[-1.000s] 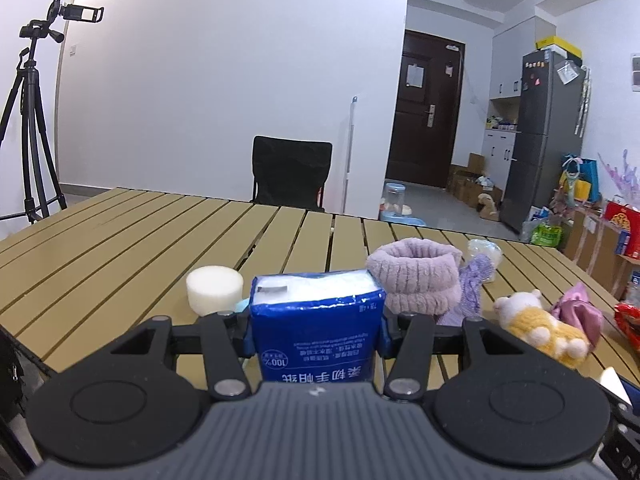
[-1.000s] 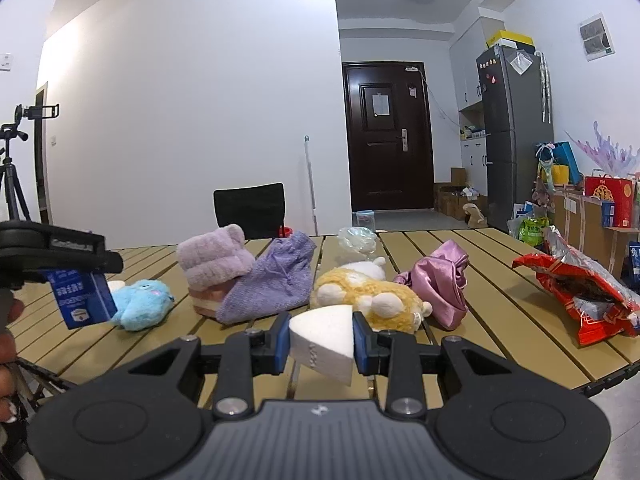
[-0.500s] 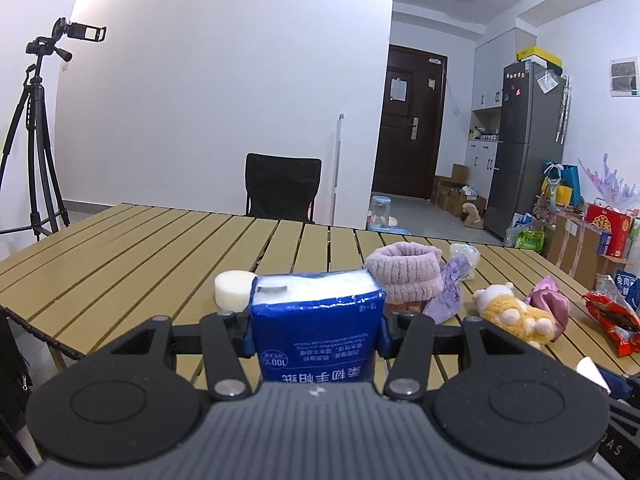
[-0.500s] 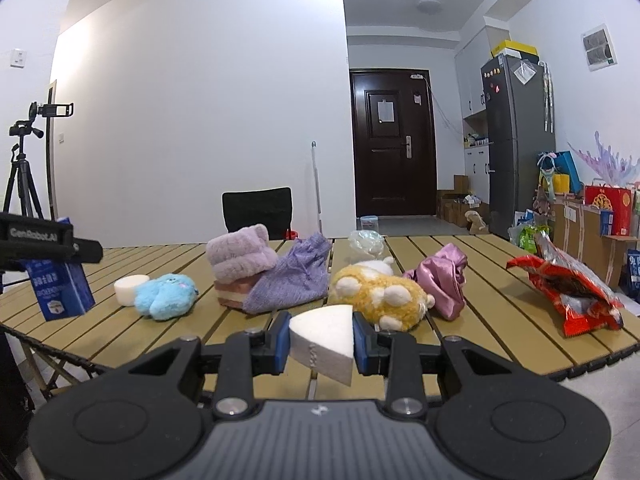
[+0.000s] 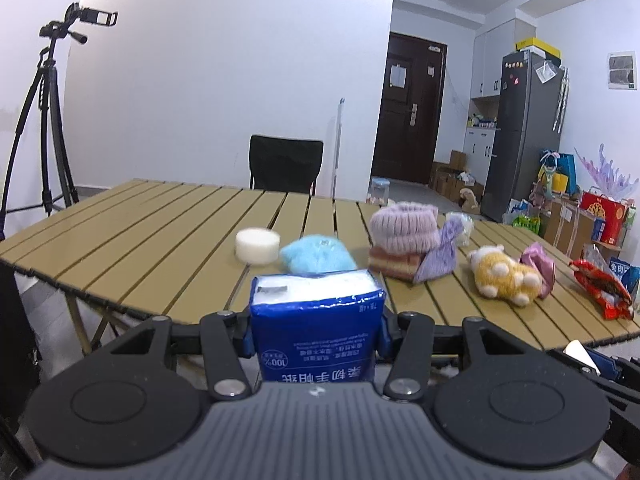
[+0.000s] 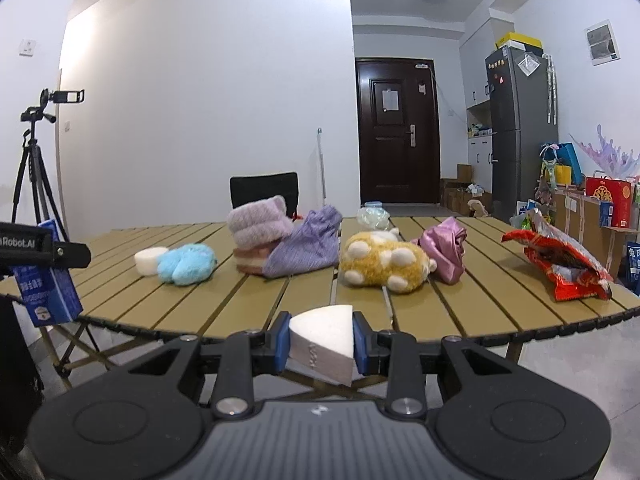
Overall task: Collect trash
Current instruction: 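Carry the tissue pack and foam wedge back over the black bin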
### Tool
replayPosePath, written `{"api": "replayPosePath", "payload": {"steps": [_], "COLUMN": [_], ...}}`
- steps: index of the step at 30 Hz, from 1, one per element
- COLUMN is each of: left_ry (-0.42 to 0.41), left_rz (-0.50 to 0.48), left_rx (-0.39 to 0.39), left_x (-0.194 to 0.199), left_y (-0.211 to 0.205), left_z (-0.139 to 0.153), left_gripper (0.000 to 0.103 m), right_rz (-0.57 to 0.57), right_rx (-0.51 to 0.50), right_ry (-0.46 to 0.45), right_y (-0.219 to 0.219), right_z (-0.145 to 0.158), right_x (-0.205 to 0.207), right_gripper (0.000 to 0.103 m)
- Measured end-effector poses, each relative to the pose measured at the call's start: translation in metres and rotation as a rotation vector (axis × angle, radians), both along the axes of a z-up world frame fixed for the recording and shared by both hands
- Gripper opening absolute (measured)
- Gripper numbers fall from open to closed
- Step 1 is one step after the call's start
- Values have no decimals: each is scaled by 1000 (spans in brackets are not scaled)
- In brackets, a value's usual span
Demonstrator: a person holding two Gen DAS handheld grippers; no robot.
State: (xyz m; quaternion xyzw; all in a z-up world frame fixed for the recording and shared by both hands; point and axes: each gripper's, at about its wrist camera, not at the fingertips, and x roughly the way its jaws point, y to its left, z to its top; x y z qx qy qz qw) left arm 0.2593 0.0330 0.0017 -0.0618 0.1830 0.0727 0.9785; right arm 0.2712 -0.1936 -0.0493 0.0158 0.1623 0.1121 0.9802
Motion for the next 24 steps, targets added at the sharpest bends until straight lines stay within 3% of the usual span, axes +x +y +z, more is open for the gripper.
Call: {"api": "replayPosePath", "payload": {"steps": [24], "left_ry": [156], "left_rz": [10], "left_rx": [40], "left_x": [-67], "left_y": [8], "left_z": [-50], "left_gripper": [52], "right_rz": [87], "right_rx": [-92], "right_ry": [174], "right_y": [22], "right_z": [-44], "right_x": [-69], "right_gripper": [30]}}
